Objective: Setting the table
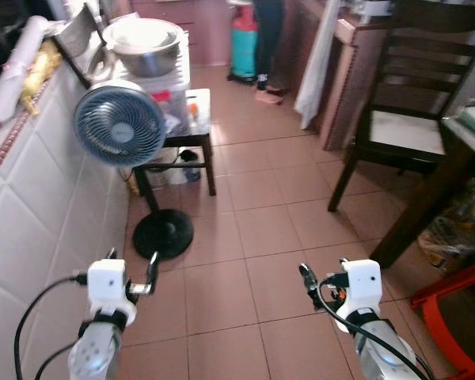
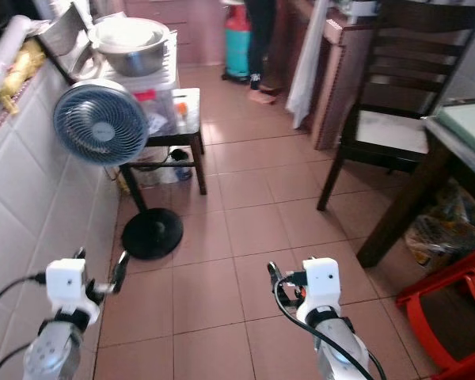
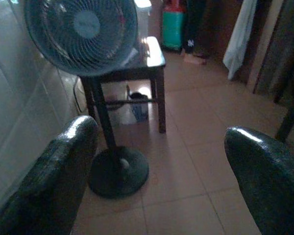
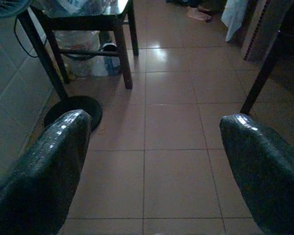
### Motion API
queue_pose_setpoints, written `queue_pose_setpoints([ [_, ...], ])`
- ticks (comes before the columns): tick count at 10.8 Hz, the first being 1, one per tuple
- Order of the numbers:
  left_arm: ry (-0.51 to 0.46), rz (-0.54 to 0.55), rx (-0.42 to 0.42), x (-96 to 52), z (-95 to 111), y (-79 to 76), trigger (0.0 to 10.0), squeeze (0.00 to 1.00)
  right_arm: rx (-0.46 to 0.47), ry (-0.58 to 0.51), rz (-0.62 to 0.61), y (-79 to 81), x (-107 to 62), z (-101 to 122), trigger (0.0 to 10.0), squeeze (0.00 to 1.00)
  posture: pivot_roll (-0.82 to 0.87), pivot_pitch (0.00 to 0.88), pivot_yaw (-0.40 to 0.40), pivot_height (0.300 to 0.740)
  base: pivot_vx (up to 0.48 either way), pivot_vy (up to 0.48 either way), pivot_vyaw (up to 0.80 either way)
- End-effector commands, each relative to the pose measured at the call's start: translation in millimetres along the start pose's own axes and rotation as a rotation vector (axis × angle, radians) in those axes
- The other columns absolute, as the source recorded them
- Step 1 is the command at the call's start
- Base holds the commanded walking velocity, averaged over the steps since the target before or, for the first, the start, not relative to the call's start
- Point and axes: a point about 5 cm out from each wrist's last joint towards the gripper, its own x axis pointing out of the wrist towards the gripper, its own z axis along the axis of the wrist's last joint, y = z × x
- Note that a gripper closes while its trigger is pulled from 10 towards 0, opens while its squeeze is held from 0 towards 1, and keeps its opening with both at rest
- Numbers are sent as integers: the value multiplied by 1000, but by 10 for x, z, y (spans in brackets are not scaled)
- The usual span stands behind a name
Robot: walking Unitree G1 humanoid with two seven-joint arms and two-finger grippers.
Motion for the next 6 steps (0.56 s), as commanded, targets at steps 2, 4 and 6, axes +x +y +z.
queue_pose_setpoints([
  [2,-3,-4,-1,-8,90,-62,10000,0,-8,-2,4,10,4,2,10000,0,-90,111,45,740,0,0,0],
  [4,-11,-7,-5,-28,162,-111,10000,0,-6,2,2,19,2,-6,10000,0,-89,118,50,740,0,0,0],
  [6,15,-6,0,-51,226,-126,10000,0,-7,9,12,74,12,-19,10000,0,-88,117,54,740,0,0,0],
])
